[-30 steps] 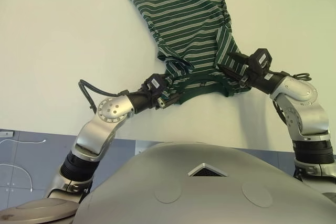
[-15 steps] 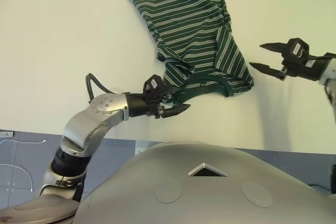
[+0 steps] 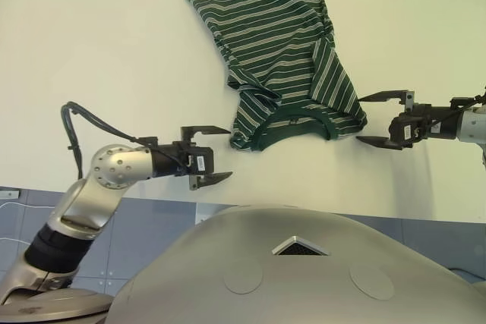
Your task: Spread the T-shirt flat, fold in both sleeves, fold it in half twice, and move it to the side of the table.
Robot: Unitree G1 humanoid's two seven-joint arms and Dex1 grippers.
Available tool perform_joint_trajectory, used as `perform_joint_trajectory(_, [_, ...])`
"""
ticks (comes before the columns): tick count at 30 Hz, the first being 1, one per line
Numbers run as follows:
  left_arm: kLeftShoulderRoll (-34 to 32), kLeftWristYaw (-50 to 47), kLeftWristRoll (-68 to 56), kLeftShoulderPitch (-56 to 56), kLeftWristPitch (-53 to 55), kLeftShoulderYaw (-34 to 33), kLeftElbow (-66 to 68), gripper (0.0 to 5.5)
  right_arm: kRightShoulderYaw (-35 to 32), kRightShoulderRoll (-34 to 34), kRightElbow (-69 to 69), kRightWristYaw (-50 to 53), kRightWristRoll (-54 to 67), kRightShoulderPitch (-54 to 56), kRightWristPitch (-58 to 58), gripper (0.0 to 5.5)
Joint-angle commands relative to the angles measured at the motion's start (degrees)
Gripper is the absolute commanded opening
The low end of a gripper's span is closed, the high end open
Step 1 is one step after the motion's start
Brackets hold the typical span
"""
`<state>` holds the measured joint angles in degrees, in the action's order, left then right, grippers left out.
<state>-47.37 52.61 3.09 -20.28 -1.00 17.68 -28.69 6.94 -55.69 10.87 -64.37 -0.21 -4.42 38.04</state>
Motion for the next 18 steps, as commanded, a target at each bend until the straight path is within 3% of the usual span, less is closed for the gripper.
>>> perform_joint_trajectory(1, [2.3,-2.5,5.1,4.2,-3.9,2.5,4.7,4.37,3.7,0.3,4.9,0.5,-5.7,1.0,-0.1,4.00])
perform_joint_trajectory(6, [4.0,-3.3,9.1,7.7,-5.9,5.5,9.0,3.49,6.2,0.3,6.6,0.7,-6.1,2.7,-1.2,3.02])
perform_joint_trajectory(7, [4.1,-3.4,10.2,8.4,-6.1,6.1,10.1,3.06,6.7,0.3,7.0,0.6,-6.3,2.9,-1.9,2.55])
perform_joint_trajectory(8, [4.0,-3.3,11.9,9.6,-6.4,7.1,11.5,1.88,7.4,0.6,7.0,-0.7,-5.2,3.3,-4.2,1.37])
perform_joint_trajectory(11, [4.1,-2.4,16.0,14.1,-7.4,10.1,17.4,0.75,9.3,0.8,3.9,-7.1,1.2,4.9,-16.0,0.26])
perform_joint_trajectory(14, [3.5,-0.8,14.7,15.5,-7.7,11.1,18.4,0.17,9.2,0.8,0.1,-9.6,5.0,6.2,-22.5,0.04])
perform_joint_trajectory(18, [0.9,4.9,5.2,14.9,-4.0,8.9,14.0,0.09,8.0,-1.2,-7.4,-13.3,10.3,5.8,-30.6,0.03])
